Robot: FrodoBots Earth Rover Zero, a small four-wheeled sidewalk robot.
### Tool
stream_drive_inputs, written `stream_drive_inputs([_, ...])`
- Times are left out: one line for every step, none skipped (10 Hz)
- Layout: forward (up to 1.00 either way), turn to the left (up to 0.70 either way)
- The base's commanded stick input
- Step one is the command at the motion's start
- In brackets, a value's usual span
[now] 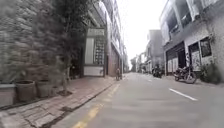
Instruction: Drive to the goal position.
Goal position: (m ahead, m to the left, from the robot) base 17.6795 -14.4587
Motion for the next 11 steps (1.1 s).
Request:
stream_drive_inputs([0.5, 0.0])
stream_drive_inputs([0.5, 0.0])
stream_drive_inputs([0.5, 0.0])
stream_drive_inputs([0.5, 0.0])
stream_drive_inputs([0.5, 0.0])
stream_drive_inputs([0.5, 0.0])
stream_drive_inputs([0.5, 0.0])
stream_drive_inputs([0.5, 0.0])
stream_drive_inputs([0.5, 0.0])
stream_drive_inputs([0.5, 0.0])
stream_drive_inputs([0.5, 0.0])
